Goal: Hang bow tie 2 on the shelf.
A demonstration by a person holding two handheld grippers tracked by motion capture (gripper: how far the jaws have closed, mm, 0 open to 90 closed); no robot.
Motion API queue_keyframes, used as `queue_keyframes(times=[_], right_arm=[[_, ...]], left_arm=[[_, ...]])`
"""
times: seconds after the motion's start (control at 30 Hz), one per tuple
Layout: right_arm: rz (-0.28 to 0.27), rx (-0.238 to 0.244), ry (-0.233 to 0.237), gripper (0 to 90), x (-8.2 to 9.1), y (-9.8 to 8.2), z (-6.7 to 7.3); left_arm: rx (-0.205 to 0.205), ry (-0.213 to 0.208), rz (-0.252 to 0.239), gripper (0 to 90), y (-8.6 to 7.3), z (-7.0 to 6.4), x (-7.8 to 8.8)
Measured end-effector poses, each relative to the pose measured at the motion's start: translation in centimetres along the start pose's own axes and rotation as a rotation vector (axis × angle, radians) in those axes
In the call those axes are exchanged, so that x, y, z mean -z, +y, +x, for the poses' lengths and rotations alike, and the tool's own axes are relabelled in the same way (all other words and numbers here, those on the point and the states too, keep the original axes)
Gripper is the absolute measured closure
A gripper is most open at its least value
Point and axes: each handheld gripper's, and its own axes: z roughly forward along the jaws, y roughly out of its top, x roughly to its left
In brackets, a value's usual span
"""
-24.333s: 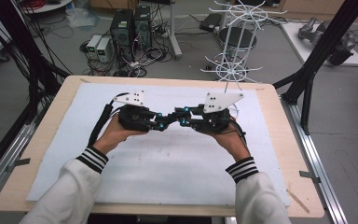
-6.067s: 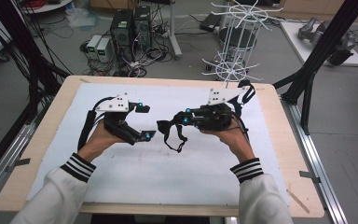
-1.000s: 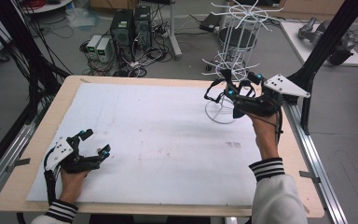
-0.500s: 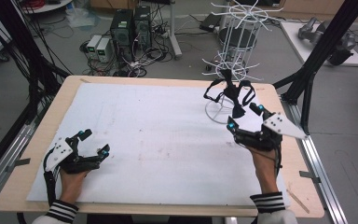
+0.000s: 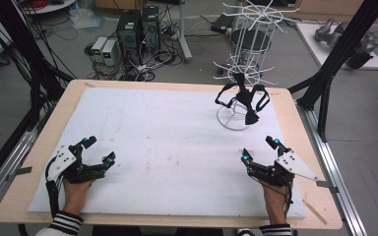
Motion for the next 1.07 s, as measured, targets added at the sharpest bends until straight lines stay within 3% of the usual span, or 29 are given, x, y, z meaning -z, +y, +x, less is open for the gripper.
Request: queue_keyframes(times=[0.1, 0.2, 0.27, 0.4, 0.5, 0.67, 0.77, 0.93, 1.07], right_arm=[[0.072, -0.046, 0.058, 9.9, -0.7, -0.5, -0.1], [0.160, -0.140, 0.133, 9.9, -1.5, -1.2, -0.6], [0.172, -0.165, 0.155, 9.9, -1.6, -1.4, -0.8], [0.137, -0.113, 0.138, 9.9, -1.2, -1.1, -0.6], [0.048, -0.070, 0.082, 9.9, -0.3, -1.6, -0.1], [-0.008, -0.054, 0.049, 9.9, 0.6, -2.1, 0.0], [0.003, -0.029, 0.011, 9.9, 0.8, -2.8, 0.2], [0.006, 0.008, 0.005, 9.8, 0.7, -3.0, 0.7], [0.005, -0.002, 0.007, 9.9, 0.7, -3.1, 0.7]], left_arm=[[-0.004, 0.002, 0.003, 7.5, 0.0, 0.0, 0.0], [-0.001, 0.001, -0.001, 7.4, 0.0, 0.0, 0.0], [-0.004, 0.002, 0.000, 7.5, 0.0, 0.0, 0.0], [-0.004, 0.004, 0.000, 7.4, 0.0, -0.1, 0.1], [-0.004, 0.004, 0.000, 7.5, 0.0, -0.1, 0.1], [-0.003, 0.001, -0.001, 7.5, 0.0, -0.1, 0.1], [-0.003, 0.002, -0.003, 7.5, 0.0, 0.0, 0.1], [-0.001, 0.003, -0.006, 7.5, 0.0, 0.0, 0.1], [0.000, 0.005, -0.005, 7.4, 0.0, 0.0, 0.1]])
